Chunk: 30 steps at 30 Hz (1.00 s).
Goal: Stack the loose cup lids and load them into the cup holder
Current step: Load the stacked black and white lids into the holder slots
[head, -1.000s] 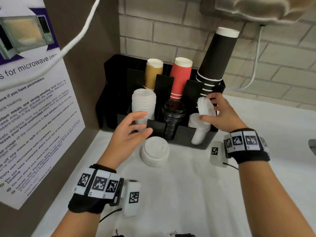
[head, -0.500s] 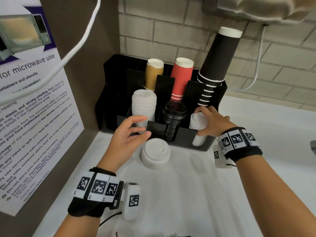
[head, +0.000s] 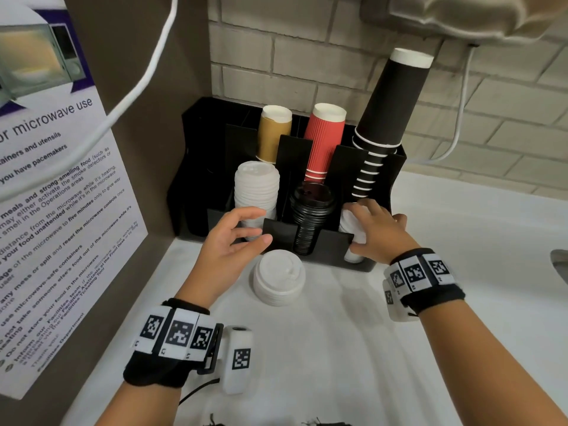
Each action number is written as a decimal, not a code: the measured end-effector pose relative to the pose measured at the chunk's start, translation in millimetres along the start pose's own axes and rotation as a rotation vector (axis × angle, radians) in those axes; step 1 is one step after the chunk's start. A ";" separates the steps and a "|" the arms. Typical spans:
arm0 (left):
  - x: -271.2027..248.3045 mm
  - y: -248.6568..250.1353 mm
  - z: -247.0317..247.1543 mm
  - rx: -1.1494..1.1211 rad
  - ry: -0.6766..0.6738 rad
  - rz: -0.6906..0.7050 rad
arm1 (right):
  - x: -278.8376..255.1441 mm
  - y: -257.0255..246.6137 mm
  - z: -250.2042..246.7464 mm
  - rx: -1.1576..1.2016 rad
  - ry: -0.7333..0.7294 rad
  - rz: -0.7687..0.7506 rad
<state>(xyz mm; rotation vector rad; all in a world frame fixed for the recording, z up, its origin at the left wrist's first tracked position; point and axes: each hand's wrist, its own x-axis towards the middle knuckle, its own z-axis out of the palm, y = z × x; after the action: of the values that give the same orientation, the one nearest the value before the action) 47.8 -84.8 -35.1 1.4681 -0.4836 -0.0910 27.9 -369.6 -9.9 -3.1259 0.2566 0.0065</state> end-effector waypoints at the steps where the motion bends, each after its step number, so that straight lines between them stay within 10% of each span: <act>1: 0.4 -0.2 0.1 0.002 -0.003 0.000 | -2.9 -0.8 -1.4 -0.006 -0.005 0.013; 6: 4.0 0.9 -3.0 0.018 0.019 -0.014 | -23.9 -31.4 -18.2 0.271 0.341 -0.079; 9: 5.7 0.0 -5.5 0.019 0.036 -0.012 | -33.9 -66.1 -20.4 0.572 0.136 -0.288; 14: 3.7 -5.0 -10.2 0.009 0.056 0.003 | -31.5 -109.3 12.0 0.314 -0.336 -0.232; 30: 2.1 -6.9 -13.4 -0.006 0.087 -0.031 | -34.8 -116.1 22.0 0.479 -0.144 -0.161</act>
<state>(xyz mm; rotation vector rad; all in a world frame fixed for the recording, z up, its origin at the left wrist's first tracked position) 56.2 -73.9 -41.6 1.4674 -0.3895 -0.0532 12.5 -249.2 -31.2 -2.6434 0.0002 0.1456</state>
